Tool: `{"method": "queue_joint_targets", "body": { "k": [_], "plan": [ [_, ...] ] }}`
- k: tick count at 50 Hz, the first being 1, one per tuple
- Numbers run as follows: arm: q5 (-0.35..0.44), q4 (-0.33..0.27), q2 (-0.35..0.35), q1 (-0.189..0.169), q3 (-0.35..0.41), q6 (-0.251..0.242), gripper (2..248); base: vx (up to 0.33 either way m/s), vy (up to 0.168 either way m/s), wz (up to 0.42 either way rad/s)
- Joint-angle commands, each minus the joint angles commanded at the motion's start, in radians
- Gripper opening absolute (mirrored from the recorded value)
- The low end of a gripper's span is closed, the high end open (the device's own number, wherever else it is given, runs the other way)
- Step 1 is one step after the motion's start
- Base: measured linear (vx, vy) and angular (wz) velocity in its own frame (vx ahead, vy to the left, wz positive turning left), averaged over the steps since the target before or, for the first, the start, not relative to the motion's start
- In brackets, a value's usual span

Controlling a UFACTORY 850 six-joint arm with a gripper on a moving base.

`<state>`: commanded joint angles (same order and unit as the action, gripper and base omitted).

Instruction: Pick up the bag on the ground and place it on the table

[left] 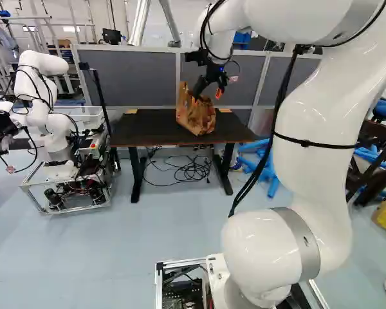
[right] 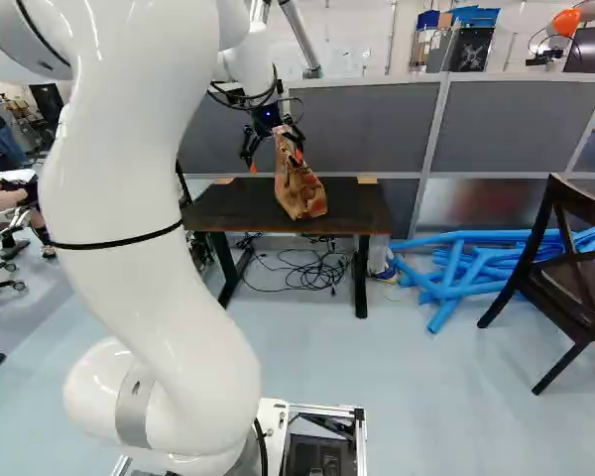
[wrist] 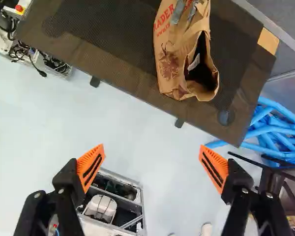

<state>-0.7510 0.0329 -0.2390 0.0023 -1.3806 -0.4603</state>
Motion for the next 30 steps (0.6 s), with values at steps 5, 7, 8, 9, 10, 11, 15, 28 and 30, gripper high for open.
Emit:
{"method": "queue_joint_targets", "body": {
  "k": [5, 7, 8, 9, 10, 11, 15, 28, 30],
  "plan": [
    [0.037, -0.001, 0.012, 0.0, 0.03, 0.011, 247, 0.0, 0.0, 0.0],
    [0.053, -0.001, 0.017, 0.0, 0.042, 0.015, 247, 0.0, 0.0, 0.0],
    [0.061, -0.001, 0.019, 0.0, 0.048, 0.017, 247, 0.0, 0.0, 0.0],
    [0.069, -0.001, 0.022, 0.0, 0.055, 0.02, 247, 0.0, 0.0, 0.0],
    [0.077, -0.002, 0.025, 0.0, 0.061, 0.022, 247, 0.0, 0.0, 0.0],
    [0.085, -0.002, 0.027, 0.0, 0.068, 0.024, 247, 0.0, 0.0, 0.0],
    [0.12, -0.002, 0.038, 0.0, 0.095, 0.034, 247, 0.0, 0.0, 0.0],
    [0.244, -0.005, 0.078, 0.0, 0.194, 0.069, 247, 0.0, 0.0, 0.0],
    [0.265, -0.005, 0.085, 0.0, 0.211, 0.075, 247, 0.0, 0.0, 0.0]
  ]
}}
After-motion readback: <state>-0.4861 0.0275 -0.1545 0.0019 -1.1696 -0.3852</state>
